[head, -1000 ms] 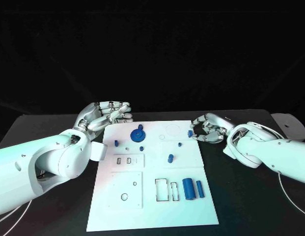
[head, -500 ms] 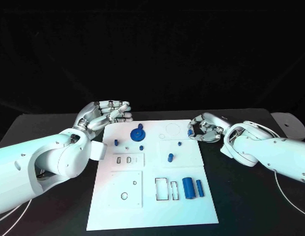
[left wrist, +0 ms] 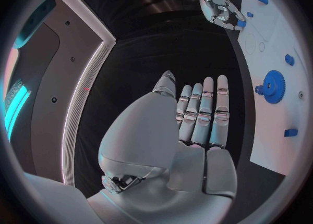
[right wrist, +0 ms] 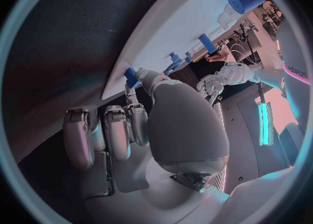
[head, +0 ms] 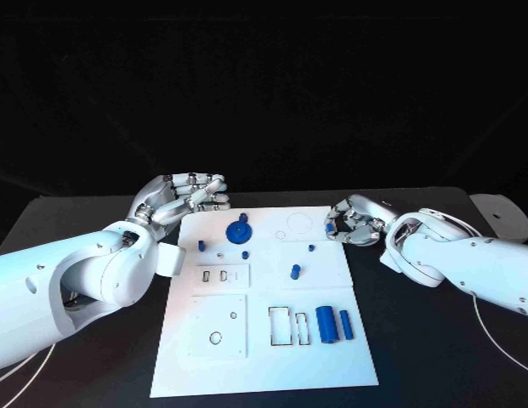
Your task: Assemble the parts on the task board
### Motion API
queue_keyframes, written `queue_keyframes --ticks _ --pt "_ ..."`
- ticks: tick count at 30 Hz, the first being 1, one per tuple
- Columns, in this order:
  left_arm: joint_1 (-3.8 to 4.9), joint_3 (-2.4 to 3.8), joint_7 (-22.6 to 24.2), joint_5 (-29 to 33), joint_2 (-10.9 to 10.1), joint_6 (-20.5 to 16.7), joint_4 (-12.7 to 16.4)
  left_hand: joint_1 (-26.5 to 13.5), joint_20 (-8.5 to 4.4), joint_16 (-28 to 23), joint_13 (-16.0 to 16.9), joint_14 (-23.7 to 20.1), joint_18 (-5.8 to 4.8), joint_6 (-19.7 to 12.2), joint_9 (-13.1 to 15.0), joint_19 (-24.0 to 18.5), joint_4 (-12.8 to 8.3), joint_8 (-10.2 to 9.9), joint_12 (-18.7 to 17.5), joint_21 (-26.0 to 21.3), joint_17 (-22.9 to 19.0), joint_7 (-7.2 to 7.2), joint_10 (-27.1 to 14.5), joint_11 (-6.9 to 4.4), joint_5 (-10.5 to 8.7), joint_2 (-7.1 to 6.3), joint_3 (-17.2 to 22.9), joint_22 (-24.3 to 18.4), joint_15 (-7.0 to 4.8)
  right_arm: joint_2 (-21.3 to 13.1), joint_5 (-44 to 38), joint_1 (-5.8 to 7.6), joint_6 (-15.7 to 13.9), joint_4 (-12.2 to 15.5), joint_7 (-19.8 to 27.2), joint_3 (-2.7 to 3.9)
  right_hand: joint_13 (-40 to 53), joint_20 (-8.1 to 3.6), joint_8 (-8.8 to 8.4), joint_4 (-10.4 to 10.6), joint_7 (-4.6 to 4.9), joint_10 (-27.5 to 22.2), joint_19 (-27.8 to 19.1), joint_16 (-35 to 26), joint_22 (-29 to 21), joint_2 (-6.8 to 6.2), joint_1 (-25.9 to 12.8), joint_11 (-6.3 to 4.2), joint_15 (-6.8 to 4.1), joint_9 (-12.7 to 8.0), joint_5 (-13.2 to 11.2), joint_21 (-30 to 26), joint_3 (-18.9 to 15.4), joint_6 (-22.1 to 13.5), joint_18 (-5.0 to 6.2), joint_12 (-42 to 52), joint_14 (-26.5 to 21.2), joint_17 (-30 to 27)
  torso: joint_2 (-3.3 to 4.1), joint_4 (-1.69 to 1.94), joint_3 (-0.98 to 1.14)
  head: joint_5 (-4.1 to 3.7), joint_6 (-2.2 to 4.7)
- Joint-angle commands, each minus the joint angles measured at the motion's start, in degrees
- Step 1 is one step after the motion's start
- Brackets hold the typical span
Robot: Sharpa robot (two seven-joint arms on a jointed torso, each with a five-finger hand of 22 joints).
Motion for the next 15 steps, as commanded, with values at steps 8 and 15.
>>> queue_keyframes --ticks 8,15 --pt "0.04 0.04 0.24 0.12 0.01 1.02 0.10 0.47 0.39 -0.19 0.04 -0.46 0.83 -0.36 -0.10 0.08 -0.01 -0.26 -0.12 -0.20 0.08 1.35 -0.24 0.07 0.23 0.15 0.20 -0.09 -0.10 0.44 -1.24 -0.22 0.81 -0.52 -1.05 -0.04 8.81 -0.74 0.72 -0.17 -0.24 0.23 4.92 0.19 13.76 0.82 0.17 -0.58 -0.60 0.27 -0.37 0.27 0.66 0.90 -0.79 0.35 5.96 15.10 0.03 -0.06 0.06 0.07 -0.10" --pt "0.04 0.04 0.20 0.12 -0.09 1.01 0.08 0.47 0.39 -0.19 0.04 -0.46 0.83 -0.36 -0.10 0.08 -0.01 -0.26 -0.12 -0.20 0.08 1.35 -0.24 0.07 0.23 0.15 0.20 -0.09 -0.10 0.50 -1.43 -0.34 -2.66 -0.52 -0.16 -0.05 9.10 -1.10 1.33 -0.59 -0.56 0.57 5.42 0.19 14.36 2.27 0.60 -0.92 -0.93 0.60 -0.02 0.98 1.68 1.19 -1.01 0.65 5.96 15.10 -0.03 -0.08 0.04 0.10 -0.19"
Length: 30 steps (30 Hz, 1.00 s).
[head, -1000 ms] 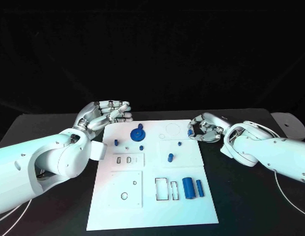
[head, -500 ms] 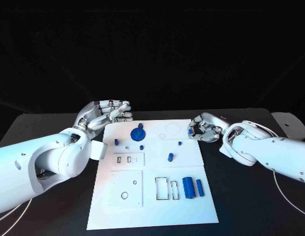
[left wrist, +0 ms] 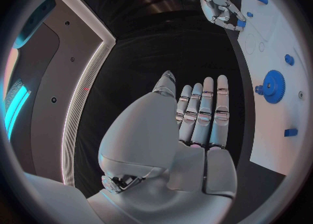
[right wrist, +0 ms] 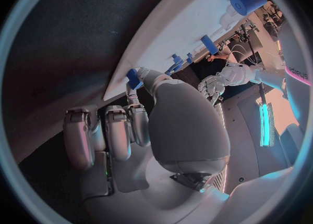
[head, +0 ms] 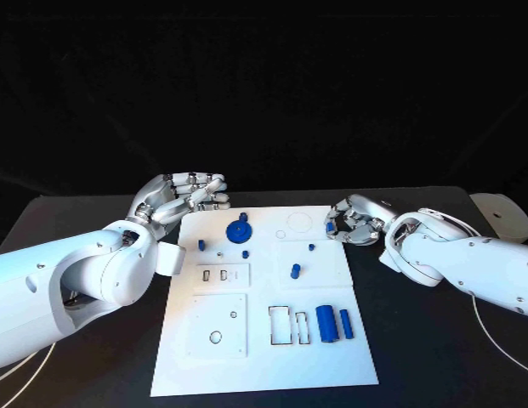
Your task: Assemble the parts on the task board
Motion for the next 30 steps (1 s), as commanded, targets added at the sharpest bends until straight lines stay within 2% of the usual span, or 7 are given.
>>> queue_keyframes --ticks 1,6,8,19,23,27,30 --pt "0.04 0.04 0.28 0.11 0.00 0.98 0.08 0.47 0.39 -0.19 0.04 -0.46 0.83 -0.37 -0.10 0.08 -0.02 -0.26 -0.12 -0.20 0.09 1.36 -0.24 0.07 0.23 0.15 0.20 -0.09 -0.10 -0.04 -0.94 -0.15 -2.87 0.23 0.44 -0.06 9.07 -0.62 0.72 -0.11 -0.33 0.21 5.49 0.19 14.46 1.19 0.12 -0.52 -0.53 0.33 0.33 0.61 0.58 0.58 -1.05 0.36 5.97 15.06 -0.04 -0.02 0.02 0.00 -0.06" --pt "0.04 0.04 0.27 0.11 -0.09 1.09 0.07 0.47 0.39 -0.19 0.04 -0.46 0.83 -0.37 -0.10 0.08 -0.02 -0.26 -0.12 -0.20 0.09 1.36 -0.24 0.07 0.23 0.15 0.20 -0.09 -0.10 -0.74 -0.86 -0.18 -5.23 2.29 -0.86 0.00 8.80 -0.91 1.38 -0.50 -0.62 0.03 5.85 0.19 14.90 2.41 0.27 -0.83 -0.81 0.73 0.45 1.13 1.35 0.77 -1.20 0.06 5.97 15.06 -0.08 -0.04 0.00 0.19 -0.16" --pt "0.03 0.04 0.22 0.11 -0.20 1.13 0.12 0.45 0.39 -0.21 0.04 -0.47 0.83 -0.37 -0.10 0.08 0.00 -0.27 -0.12 -0.21 0.12 1.36 -0.25 0.08 0.23 0.17 0.20 -0.10 -0.10 -1.23 -1.38 -0.13 -5.90 3.84 -2.20 0.09 8.39 -1.12 2.04 -1.28 -0.79 -0.33 5.75 0.19 14.77 3.63 0.53 -0.97 -0.98 1.20 -4.56 0.98 2.75 0.51 -1.16 -0.45 5.97 15.06 -0.18 -0.23 -0.05 0.34 -0.19" --pt "0.03 0.03 0.09 0.19 -0.33 1.22 0.21 0.42 0.39 -0.21 0.04 -0.47 0.83 -0.36 -0.10 0.08 0.02 -0.27 -0.12 -0.21 0.14 1.37 -0.24 0.08 0.23 0.19 0.20 -0.10 -0.10 -2.59 -5.83 2.34 -6.23 14.74 -13.57 0.47 7.91 -1.21 2.60 -2.04 -0.77 -0.67 5.99 0.19 15.06 3.95 0.27 -1.00 -1.03 1.63 -3.91 1.34 3.76 0.14 -1.27 -1.02 5.97 15.06 -0.54 -0.69 -0.41 0.66 -0.51" --pt "0.03 0.04 0.14 0.31 -0.14 1.20 -0.03 0.34 0.39 -0.21 0.05 -0.46 0.83 -0.35 -0.11 0.09 0.08 -0.27 -0.11 -0.21 0.18 1.37 -0.23 0.08 0.22 0.24 0.19 -0.10 -0.10 -0.76 -7.49 3.00 -6.15 17.83 -17.87 0.49 8.05 -1.21 2.72 -1.99 -0.79 -0.49 5.99 0.19 15.06 3.91 -0.07 -1.00 -1.02 1.71 -4.00 1.34 3.75 0.13 -1.27 -0.88 5.97 15.06 -0.68 -0.75 -0.58 1.34 -0.75" --pt "0.04 0.04 0.25 0.44 0.10 1.09 -0.65 0.24 0.40 -0.22 0.05 -0.46 0.83 -0.35 -0.11 0.09 0.14 -0.27 -0.11 -0.22 0.20 1.38 -0.23 0.09 0.21 0.28 0.17 -0.10 -0.09 2.79 -8.88 3.19 -6.31 17.96 -20.04 0.18 8.52 -1.21 2.77 -1.95 -0.80 -0.05 5.99 0.19 15.06 3.88 -0.24 -1.01 -1.02 1.74 -4.01 1.34 3.73 0.11 -1.27 -0.37 5.97 15.06 -0.90 -0.88 -0.74 2.25 -1.28" --pt "0.04 0.04 0.34 0.48 0.34 1.01 -1.21 0.24 0.40 -0.22 0.05 -0.46 0.83 -0.35 -0.11 0.09 0.14 -0.27 -0.11 -0.22 0.20 1.38 -0.23 0.09 0.21 0.28 0.17 -0.10 -0.09 5.68 -9.81 2.93 -6.20 17.96 -21.48 -0.16 8.53 -1.21 2.78 -1.96 -0.81 -0.03 5.99 0.19 15.06 3.87 -0.28 -1.01 -1.03 1.75 -4.00 1.34 3.73 0.09 -1.27 -0.36 5.97 15.06 -0.99 -0.64 -0.87 2.72 -1.57"
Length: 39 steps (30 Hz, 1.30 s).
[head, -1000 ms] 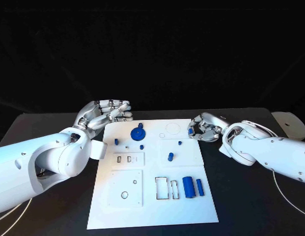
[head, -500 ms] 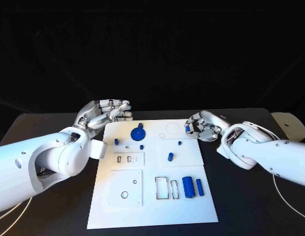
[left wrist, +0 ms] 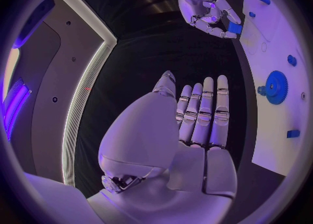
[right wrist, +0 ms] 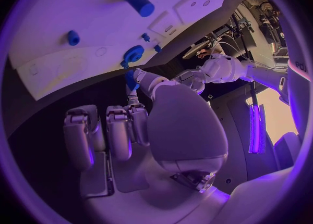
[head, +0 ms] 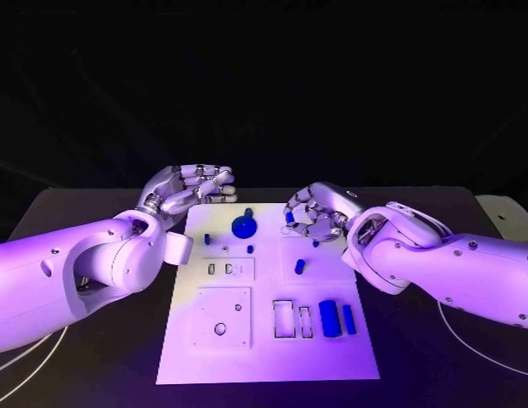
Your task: Assemble the parts on the task board
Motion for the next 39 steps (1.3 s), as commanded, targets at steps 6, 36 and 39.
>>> queue_keyframes --ticks 6,36,39 --pt "0.06 0.04 0.58 0.39 0.37 0.57 -1.23 0.22 0.40 -0.23 0.05 -0.47 0.83 -0.34 -0.06 0.09 0.14 -0.28 -0.10 -0.22 0.09 1.38 -0.23 0.09 0.21 0.29 0.17 -0.06 -0.09 6.15 -6.07 -1.55 0.15 -0.39 -7.67 -0.65 8.76 -0.46 1.71 0.11 0.05 0.66 5.99 0.20 15.08 0.19 -0.45 -0.18 -0.33 1.49 0.16 0.30 0.14 0.50 -0.38 0.55 5.87 15.08 -0.36 0.32 -0.32 1.37 -1.36" --pt "0.07 0.05 1.00 0.32 0.53 -0.24 -1.27 0.22 0.40 -0.25 0.05 -0.47 0.83 -0.34 -0.07 0.10 0.12 -0.29 -0.10 -0.24 0.15 1.37 -0.23 0.09 0.22 0.33 0.19 -0.06 -0.09 13.86 -11.97 -7.14 0.12 -2.79 -10.55 -1.60 8.93 -0.68 2.40 1.13 -0.28 0.99 5.99 0.20 15.08 -0.92 -3.68 -0.45 -0.58 1.87 -2.73 0.30 -0.62 0.35 -0.38 0.66 5.87 15.08 -0.23 0.06 -0.24 2.98 -2.51" --pt "0.07 0.05 0.97 0.32 0.59 -0.21 -1.28 0.22 0.40 -0.25 0.05 -0.47 0.83 -0.34 -0.07 0.10 0.12 -0.29 -0.10 -0.24 0.15 1.37 -0.23 0.09 0.22 0.33 0.19 -0.06 -0.09 14.16 -12.04 -7.19 0.31 -3.10 -10.60 -1.66 8.98 -0.69 2.46 1.22 -0.29 1.03 5.99 0.20 15.08 -1.09 -3.90 -0.46 -0.59 1.89 -2.79 0.30 -0.74 0.39 -0.38 0.71 5.87 15.08 -0.21 0.11 -0.27 2.92 -2.46"
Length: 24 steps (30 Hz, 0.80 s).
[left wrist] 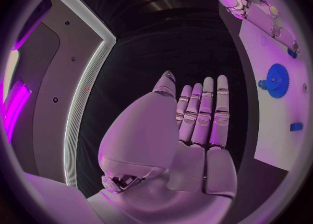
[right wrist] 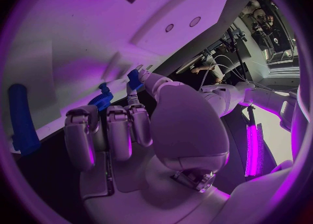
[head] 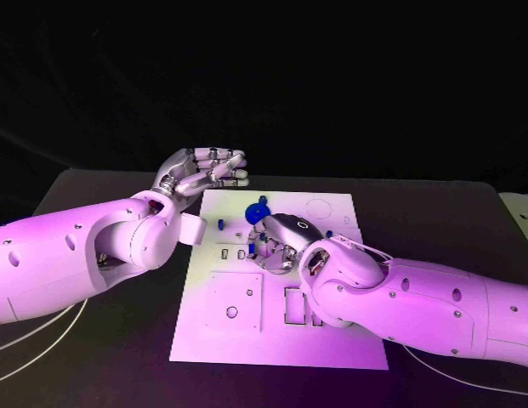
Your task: Assemble the parts on the task board
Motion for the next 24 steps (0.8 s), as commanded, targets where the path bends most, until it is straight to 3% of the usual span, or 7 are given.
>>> queue_keyframes --ticks 1,7,10,19,24 --pt "0.04 0.04 0.74 0.10 0.17 0.07 0.16 0.22 0.40 -0.25 0.05 -0.47 0.83 -0.34 -0.08 0.10 0.12 -0.29 -0.10 -0.24 0.05 1.37 -0.23 0.08 0.22 0.33 0.19 -0.07 -0.09 0.44 -1.58 -0.09 0.29 -0.37 -0.53 -0.06 9.00 -0.29 0.95 0.24 -0.34 0.82 5.99 0.20 15.06 -0.18 -0.54 -0.26 -0.40 1.85 -0.31 0.31 -0.09 0.38 -0.39 0.26 6.07 15.09 -0.03 0.07 -0.05 -0.08 0.04" --pt "0.04 0.04 0.64 0.10 0.22 0.19 0.17 0.35 0.40 -0.27 0.05 -0.48 0.83 -0.36 -0.09 0.10 0.04 -0.31 -0.12 -0.25 0.11 1.37 -0.26 0.09 0.25 0.37 0.26 -0.07 -0.09 0.86 -1.14 -0.16 -0.09 -1.08 -0.20 -0.14 8.84 -0.31 1.10 0.52 -0.39 0.68 5.99 0.20 15.06 -0.59 -1.12 -0.29 -0.42 1.89 -0.41 0.31 -0.40 0.48 -0.39 0.07 6.07 15.09 -0.02 0.02 0.02 -0.11 0.06" --pt "0.04 0.04 0.60 0.09 0.21 0.26 0.20 0.35 0.40 -0.27 0.05 -0.48 0.83 -0.36 -0.09 0.10 0.04 -0.31 -0.12 -0.25 0.11 1.37 -0.26 0.09 0.25 0.37 0.26 -0.07 -0.09 1.06 -1.08 -0.24 -0.19 -1.28 -0.03 -0.17 8.85 -0.32 1.10 0.53 -0.40 0.68 5.99 0.20 15.06 -0.71 -1.19 -0.29 -0.43 1.89 -0.41 0.31 -0.46 0.45 -0.39 0.07 6.07 15.09 -0.02 -0.01 -0.05 -0.19 0.15" --pt "0.04 0.04 0.54 0.09 0.26 0.35 0.15 0.35 0.40 -0.27 0.05 -0.48 0.83 -0.36 -0.09 0.10 0.04 -0.31 -0.12 -0.25 0.11 1.37 -0.26 0.09 0.25 0.37 0.26 -0.07 -0.09 1.83 -1.44 -0.88 -0.05 -2.26 0.38 -0.28 8.82 -0.32 1.08 0.50 -0.40 0.65 5.99 0.20 15.06 -0.82 -1.19 -0.30 -0.43 1.88 -0.40 0.31 -0.49 0.39 -0.39 0.03 6.07 15.09 -0.03 0.19 -0.01 0.00 0.09" --pt "0.04 0.04 0.51 0.09 0.25 0.38 0.13 0.35 0.40 -0.27 0.05 -0.48 0.83 -0.36 -0.09 0.10 0.04 -0.31 -0.12 -0.25 0.11 1.37 -0.26 0.09 0.25 0.37 0.26 -0.07 -0.09 2.07 -1.51 -1.17 0.05 -2.79 0.72 -0.34 8.83 -0.33 1.05 0.41 -0.40 0.65 5.99 0.20 15.06 -0.93 -1.10 -0.31 -0.44 1.86 -0.31 0.31 -0.48 0.29 -0.39 0.03 6.07 15.09 -0.05 0.06 -0.03 -0.01 0.14"
